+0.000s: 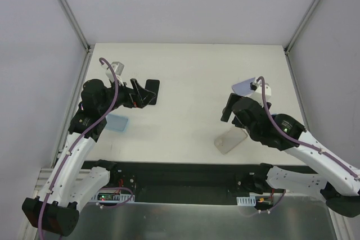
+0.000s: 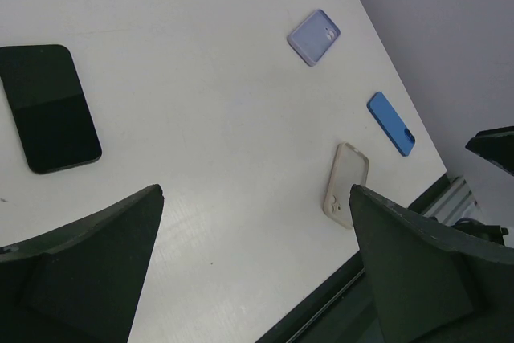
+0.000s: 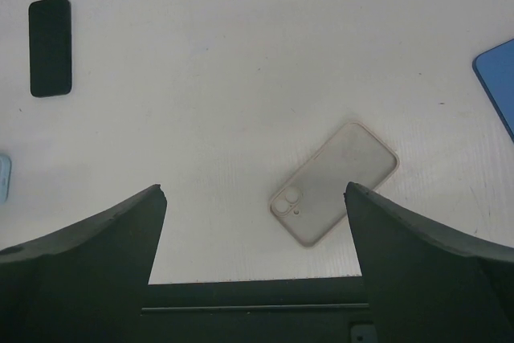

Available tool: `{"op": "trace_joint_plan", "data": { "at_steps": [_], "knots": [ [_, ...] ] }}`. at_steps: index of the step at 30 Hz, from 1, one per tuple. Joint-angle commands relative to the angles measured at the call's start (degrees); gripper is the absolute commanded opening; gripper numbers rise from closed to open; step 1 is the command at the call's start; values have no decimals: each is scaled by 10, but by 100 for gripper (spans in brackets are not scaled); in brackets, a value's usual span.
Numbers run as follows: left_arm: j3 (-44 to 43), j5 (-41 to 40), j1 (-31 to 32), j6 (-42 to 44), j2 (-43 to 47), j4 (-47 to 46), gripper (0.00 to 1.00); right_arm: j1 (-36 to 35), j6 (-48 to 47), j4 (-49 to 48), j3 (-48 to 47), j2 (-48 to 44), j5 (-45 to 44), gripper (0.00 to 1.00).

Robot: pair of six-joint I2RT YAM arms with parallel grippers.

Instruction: Put the phone into the phone case

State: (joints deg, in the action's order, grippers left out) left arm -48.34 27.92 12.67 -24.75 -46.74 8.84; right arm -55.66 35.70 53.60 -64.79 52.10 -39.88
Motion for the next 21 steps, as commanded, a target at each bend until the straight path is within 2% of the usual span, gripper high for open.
{"op": "trace_joint_plan", "data": {
  "at_steps": [1,4,6,8,11,16,21],
  "knots": [
    [-2,-18,-4,-9,8,-22,99,-2,30,23,-9,11,-39,96],
    [5,-53,-5,-14,5,-16,99,-2,17,19,-5,23,-91,96],
    [5,-63,-19,-28,2,-9,99,9,9,19,-3,49,-157,96],
    [4,-73,-26,-30,1,-4,99,55,-20,18,-14,90,-161,96],
    [5,-86,-38,-37,7,6,99,138,-94,-36,-32,150,-118,96],
    [7,-86,-37,-43,10,6,99,271,-152,-115,-46,237,-20,99],
    [6,-75,-37,-46,5,7,99,360,-136,-168,-81,352,95,76]
  ]
}}
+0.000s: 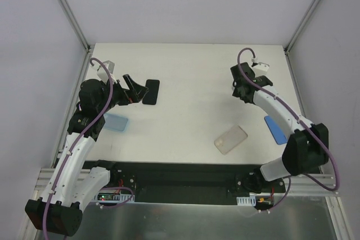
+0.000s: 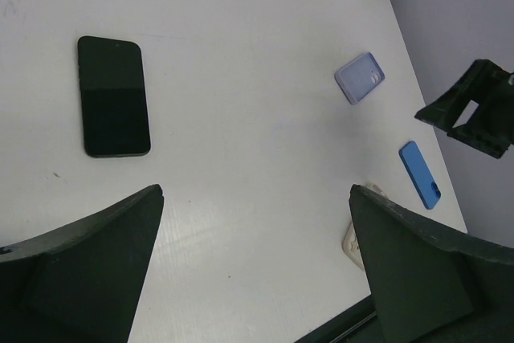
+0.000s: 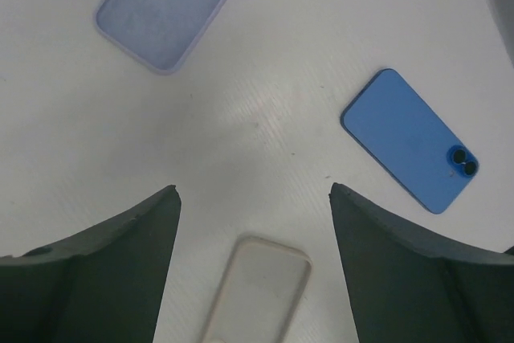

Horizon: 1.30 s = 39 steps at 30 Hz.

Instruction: Put the phone into the phone case

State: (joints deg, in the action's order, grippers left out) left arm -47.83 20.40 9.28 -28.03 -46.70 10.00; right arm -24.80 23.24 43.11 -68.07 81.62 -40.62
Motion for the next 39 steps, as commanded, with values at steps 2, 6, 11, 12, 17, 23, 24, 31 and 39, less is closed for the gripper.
{"op": "trace_joint_plan", "data": {
  "at_steps": [2,6,11,12,17,23,24,31,39],
  "knots": [
    [2,2,-4,-16,5,-4,99,80,4,-71,-84,109,132,73],
    [1,6,-3,-19,3,-4,99,113,35,-70,-142,186,154,69],
    [1,11,-4,-20,-1,-3,99,142,87,-64,-178,268,175,66],
    [2,11,-4,-20,-3,-3,99,149,94,-63,-180,277,180,66],
    [2,10,-4,-20,-7,-4,99,158,122,-40,-191,318,173,65],
    [3,6,-4,-20,-7,-3,99,161,116,-45,-209,354,182,64],
    [4,5,-4,-19,-8,-3,99,164,115,-45,-210,357,184,64],
    [3,-2,-7,-19,-21,0,98,171,90,-45,-227,376,215,54],
    [3,-19,-19,-18,-25,8,97,148,-50,-67,-205,362,288,7]
  ]
}}
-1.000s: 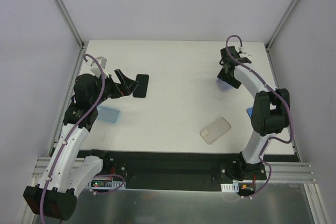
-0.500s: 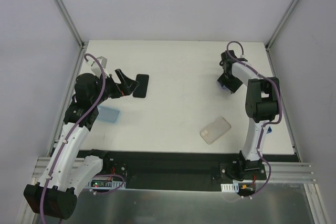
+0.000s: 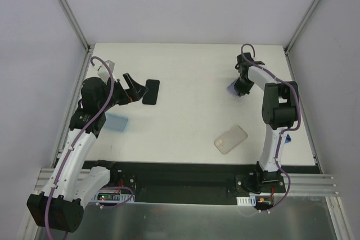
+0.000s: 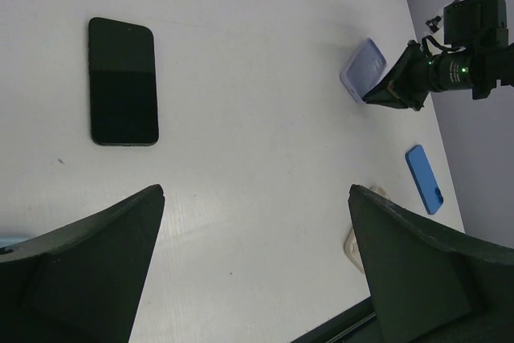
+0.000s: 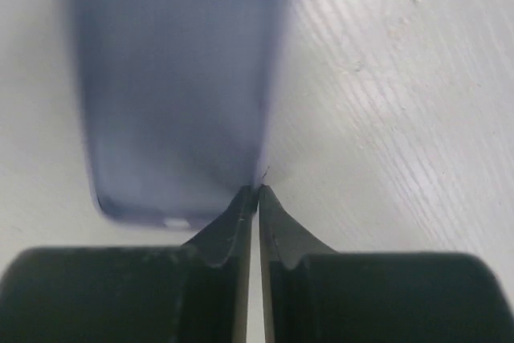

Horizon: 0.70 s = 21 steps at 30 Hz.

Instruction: Put the phone into the phone case

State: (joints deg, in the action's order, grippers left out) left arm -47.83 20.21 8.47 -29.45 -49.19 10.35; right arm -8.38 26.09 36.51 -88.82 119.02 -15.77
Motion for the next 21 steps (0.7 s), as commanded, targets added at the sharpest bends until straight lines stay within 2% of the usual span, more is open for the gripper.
{"op": "trace_joint_plan", "data": {
  "at_steps": [1,2,8,15,17,21],
  "knots": [
    [3,-17,-14,-6,-1,5,97,-21,-91,-10,13,-27,55,4],
    [3,-11,-16,-10,-2,5,97,-33,-102,-14,23,-37,64,1],
    [5,-22,-18,-9,-14,7,96,-117,-169,-65,166,-168,66,1],
    [-46,-52,-27,27,-85,90,95,-252,-146,-81,261,-262,71,1],
    [-70,-78,-27,46,-117,130,99,-294,-125,-83,284,-273,56,1],
    [-103,-123,-27,68,-168,167,99,-356,-80,-87,323,-308,15,2]
  ]
}}
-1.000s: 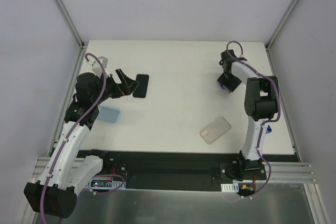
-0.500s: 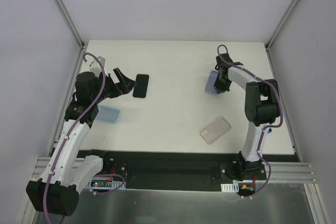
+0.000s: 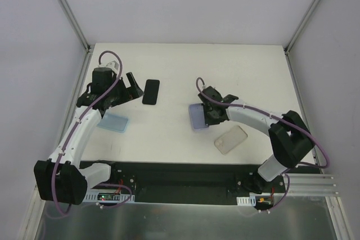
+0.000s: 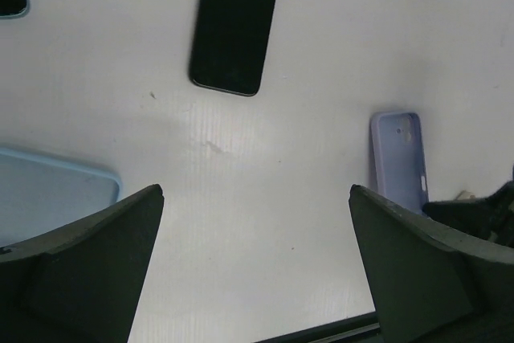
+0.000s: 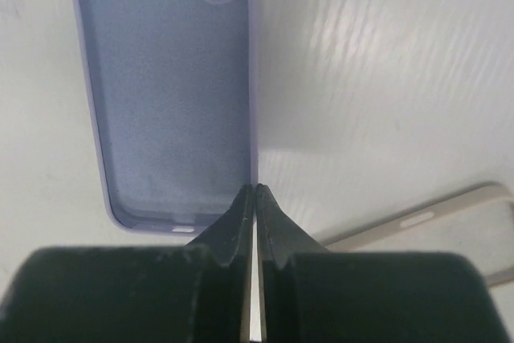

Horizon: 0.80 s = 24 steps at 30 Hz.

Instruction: Put the phone into the phone case

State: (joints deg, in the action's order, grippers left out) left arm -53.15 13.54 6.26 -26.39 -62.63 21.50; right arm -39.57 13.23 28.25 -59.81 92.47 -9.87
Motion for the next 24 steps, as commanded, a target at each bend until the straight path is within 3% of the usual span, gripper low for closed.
{"op": "trace_joint_plan", "data": {
  "at_steps": [1,7,11,14,17,18,24],
  "knots": [
    [-57,-63,-5,38,-45,58,99,-56,57,-11,39,-47,-56,2],
    [-153,-45,0,70,-189,100,99,-142,137,-15,72,-55,-107,3],
    [-242,-103,25,119,-281,127,99,-157,164,-18,80,-67,-115,8],
    [-305,-94,41,157,-359,149,99,-157,166,-14,80,-86,-107,15],
    [-339,-108,61,188,-413,155,99,-157,160,-10,84,-123,-98,28],
    [-347,-117,65,201,-438,155,99,-157,159,-9,86,-134,-96,41],
    [-382,-122,71,213,-508,155,99,-157,147,-4,123,-254,-107,71]
  ]
}}
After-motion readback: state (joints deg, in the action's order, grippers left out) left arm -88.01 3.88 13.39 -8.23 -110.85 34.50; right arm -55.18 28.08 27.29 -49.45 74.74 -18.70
